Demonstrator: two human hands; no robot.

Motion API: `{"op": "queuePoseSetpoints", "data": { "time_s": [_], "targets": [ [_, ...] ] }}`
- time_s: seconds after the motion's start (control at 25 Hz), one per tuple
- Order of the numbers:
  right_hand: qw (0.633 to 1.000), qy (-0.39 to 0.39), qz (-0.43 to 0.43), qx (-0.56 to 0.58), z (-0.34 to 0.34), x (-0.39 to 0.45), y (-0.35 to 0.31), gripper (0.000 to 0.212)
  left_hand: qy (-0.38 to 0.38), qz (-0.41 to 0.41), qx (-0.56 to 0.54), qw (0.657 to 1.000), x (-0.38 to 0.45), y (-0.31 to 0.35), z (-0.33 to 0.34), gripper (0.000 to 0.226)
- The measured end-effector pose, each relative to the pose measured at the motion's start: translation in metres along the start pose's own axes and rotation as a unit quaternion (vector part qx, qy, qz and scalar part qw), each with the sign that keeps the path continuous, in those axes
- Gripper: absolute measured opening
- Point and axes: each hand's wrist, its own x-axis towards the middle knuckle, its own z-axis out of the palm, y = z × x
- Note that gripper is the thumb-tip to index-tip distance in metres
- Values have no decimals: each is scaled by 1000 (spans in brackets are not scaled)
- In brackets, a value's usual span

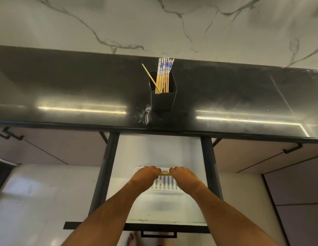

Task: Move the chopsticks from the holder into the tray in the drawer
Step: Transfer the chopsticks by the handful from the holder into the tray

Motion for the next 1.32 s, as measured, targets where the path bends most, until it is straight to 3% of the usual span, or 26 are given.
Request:
{"op": "queuePoseSetpoints", "data": {
  "time_s": [0.2, 0.76, 0.88, 1.12, 1.32],
  "targets": [
    [999, 3, 37, 33, 33, 11, -8, 33, 15, -67, -32, 997, -3, -1, 26, 22],
    [996, 35, 68, 34, 61, 24, 2, 17, 47, -68, -27, 996, 15, 2, 55, 24],
    [997, 34, 66, 18, 61, 27, 1, 19, 30, -89, 4, 996, 16, 0, 55, 29],
    [996, 57, 65, 8, 60, 27, 3, 25, 65, -95, 17, 993, 12, -4, 56, 45],
    [996, 62, 60, 25, 64, 21, 1, 24, 69, -114, 14, 991, 14, -4, 56, 41]
  ]
}}
